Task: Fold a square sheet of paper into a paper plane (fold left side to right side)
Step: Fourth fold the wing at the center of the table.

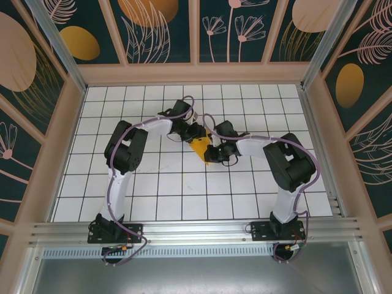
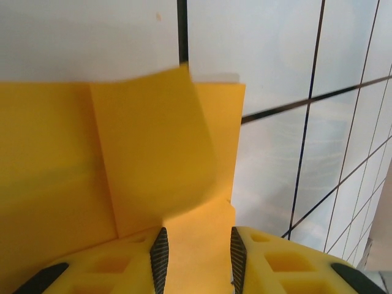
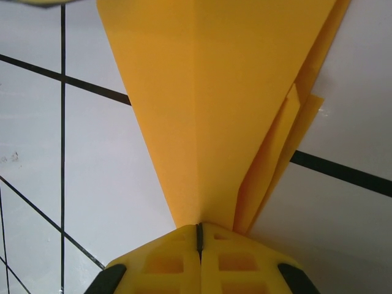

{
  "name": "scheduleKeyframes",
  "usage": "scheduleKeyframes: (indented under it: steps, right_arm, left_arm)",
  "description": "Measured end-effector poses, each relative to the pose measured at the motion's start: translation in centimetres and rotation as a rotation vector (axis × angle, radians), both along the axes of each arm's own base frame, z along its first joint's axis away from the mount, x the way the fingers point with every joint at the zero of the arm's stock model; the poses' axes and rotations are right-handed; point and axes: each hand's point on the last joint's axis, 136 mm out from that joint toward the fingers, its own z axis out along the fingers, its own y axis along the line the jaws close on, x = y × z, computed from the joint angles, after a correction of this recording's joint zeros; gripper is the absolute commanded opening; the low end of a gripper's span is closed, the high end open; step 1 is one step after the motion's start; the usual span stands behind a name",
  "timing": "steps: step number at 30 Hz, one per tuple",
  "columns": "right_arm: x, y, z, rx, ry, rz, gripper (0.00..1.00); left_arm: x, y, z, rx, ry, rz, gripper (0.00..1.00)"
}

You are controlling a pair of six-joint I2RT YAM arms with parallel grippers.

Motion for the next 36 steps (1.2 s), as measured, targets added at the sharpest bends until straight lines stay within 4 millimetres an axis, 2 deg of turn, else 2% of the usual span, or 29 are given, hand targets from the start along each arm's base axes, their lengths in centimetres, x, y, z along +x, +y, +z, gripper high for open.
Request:
scheduleKeyframes:
  steps: [11, 16, 20, 23, 27, 31, 34, 36]
  right_arm:
    - [0.1, 0.0, 0.0, 0.0, -0.002, -0.001, 0.07]
    - [0.1, 0.0, 0.0, 0.002, -0.003, 0.0, 0.07]
    - [0.1, 0.0, 0.0, 0.002, -0.003, 0.0, 0.07]
    - [0.1, 0.0, 0.1, 0.003, -0.008, 0.004, 0.06]
    - [0.2, 0.0, 0.1, 0.001, -0.014, 0.01, 0.06]
    - [0.2, 0.0, 0.1, 0.0, -0.018, 0.015, 0.06]
    - [0.2, 0.0, 0.0, -0.001, -0.018, 0.015, 0.05]
    - [0.2, -0.1, 0.0, -0.002, -0.018, 0.014, 0.05]
  left_arm:
    - [4.5, 1.2, 0.3, -0.008, -0.046, 0.059, 0.39]
    - [5.9, 1.5, 0.5, -0.012, -0.059, 0.074, 0.4]
    - [7.4, 3.1, 0.5, 0.021, -0.102, 0.11, 0.43]
    - [7.7, 4.5, 0.8, 0.047, -0.133, 0.127, 0.43]
    - [6.4, 6.5, 2.7, 0.074, -0.17, 0.149, 0.38]
    - [3.4, 7.4, 6.2, 0.05, -0.224, 0.15, 0.37]
    - [1.1, 6.3, 7.5, 0.011, -0.254, 0.117, 0.35]
    - [-0.8, 4.7, 7.2, -0.009, -0.243, 0.08, 0.34]
